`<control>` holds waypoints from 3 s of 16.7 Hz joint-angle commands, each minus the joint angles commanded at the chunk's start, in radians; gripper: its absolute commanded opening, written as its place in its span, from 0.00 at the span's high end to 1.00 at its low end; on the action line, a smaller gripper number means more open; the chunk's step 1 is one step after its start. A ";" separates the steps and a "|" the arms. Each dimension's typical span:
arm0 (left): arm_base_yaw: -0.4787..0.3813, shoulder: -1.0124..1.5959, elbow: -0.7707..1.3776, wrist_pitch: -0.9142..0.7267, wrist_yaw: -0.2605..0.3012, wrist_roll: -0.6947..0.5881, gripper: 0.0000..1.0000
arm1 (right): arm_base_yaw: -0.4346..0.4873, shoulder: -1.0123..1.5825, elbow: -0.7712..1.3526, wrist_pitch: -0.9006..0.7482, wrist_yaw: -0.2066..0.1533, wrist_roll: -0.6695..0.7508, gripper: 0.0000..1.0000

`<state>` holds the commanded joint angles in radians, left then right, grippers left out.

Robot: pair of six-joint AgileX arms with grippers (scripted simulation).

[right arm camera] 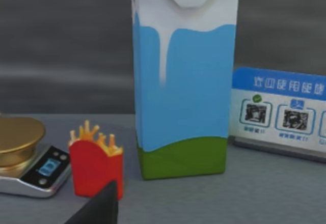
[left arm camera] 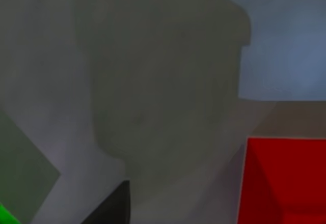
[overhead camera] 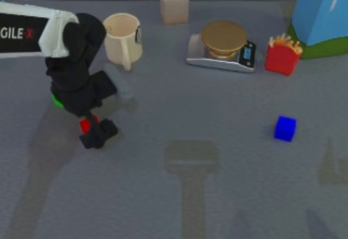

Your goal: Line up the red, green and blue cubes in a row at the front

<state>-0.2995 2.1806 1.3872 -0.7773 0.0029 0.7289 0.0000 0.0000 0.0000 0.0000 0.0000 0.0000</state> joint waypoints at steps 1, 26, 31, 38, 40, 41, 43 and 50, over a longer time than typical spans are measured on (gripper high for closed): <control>0.000 0.000 0.000 0.000 0.000 0.000 0.38 | 0.000 0.000 0.000 0.000 0.000 0.000 0.00; 0.016 -0.130 0.142 -0.254 0.021 -0.019 1.00 | 0.000 0.000 0.000 0.000 0.000 0.000 0.00; 0.013 -0.142 0.154 -0.273 0.021 -0.018 1.00 | 0.000 0.000 0.000 0.000 0.000 0.000 0.00; -0.172 -0.289 0.004 -0.263 0.020 0.045 1.00 | 0.000 0.000 0.000 0.000 0.000 0.000 0.00; -0.261 -0.358 -0.072 -0.259 0.020 0.076 1.00 | 0.000 0.000 0.000 0.000 0.000 0.000 0.00; -0.305 -0.392 -0.108 -0.258 0.020 0.091 1.00 | 0.000 0.000 0.000 0.000 0.000 0.000 0.00; -0.377 -0.448 -0.168 -0.255 0.020 0.115 1.00 | 0.000 0.000 0.000 0.000 0.000 0.000 0.00; -0.410 -0.474 -0.200 -0.249 0.020 0.129 1.00 | 0.000 0.000 0.000 0.000 0.000 0.000 0.00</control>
<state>-0.7100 1.7067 1.1870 -1.0265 0.0229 0.8575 0.0000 0.0000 0.0000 0.0000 0.0000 0.0000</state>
